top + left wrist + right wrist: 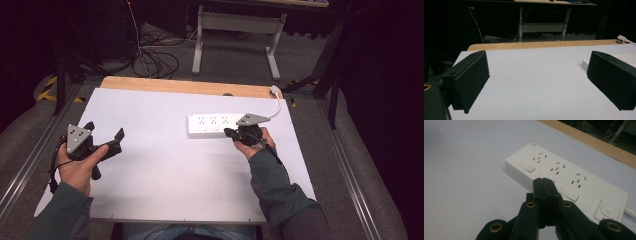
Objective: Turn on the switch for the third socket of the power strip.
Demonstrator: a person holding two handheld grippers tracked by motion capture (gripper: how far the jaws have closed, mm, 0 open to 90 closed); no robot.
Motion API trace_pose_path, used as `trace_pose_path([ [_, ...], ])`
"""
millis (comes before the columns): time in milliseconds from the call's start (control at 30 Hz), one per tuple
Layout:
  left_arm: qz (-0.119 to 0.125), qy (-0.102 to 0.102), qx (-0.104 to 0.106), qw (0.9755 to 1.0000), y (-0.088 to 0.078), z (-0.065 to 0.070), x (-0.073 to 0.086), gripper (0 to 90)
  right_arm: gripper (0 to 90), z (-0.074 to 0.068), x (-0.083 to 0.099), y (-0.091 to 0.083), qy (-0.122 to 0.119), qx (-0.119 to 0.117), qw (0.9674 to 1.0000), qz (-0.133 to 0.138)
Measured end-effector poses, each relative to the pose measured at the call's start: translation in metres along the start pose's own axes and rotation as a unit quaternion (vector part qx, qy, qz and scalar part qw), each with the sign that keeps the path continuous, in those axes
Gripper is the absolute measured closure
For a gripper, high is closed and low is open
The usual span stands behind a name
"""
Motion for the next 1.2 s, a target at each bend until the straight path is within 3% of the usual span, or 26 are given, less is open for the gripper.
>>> trace_pose_path([
  [1200, -0.003, 0.002, 0.002, 1.0, -0.001, 0.001, 0.001, 4.9, 90.0, -0.015, -0.014, 0.034, -0.02, -0.018, 0.9995, -0.015],
])
Point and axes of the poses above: each handheld gripper's, and its own axes: y roughly forward along the jaws, x roughly out of its underside, z roughly to its right, the point moved 10 cm from there along y, roughly forward along the jaws, and after that the axes turned 2 degrees about z, right-handed, at the moved point
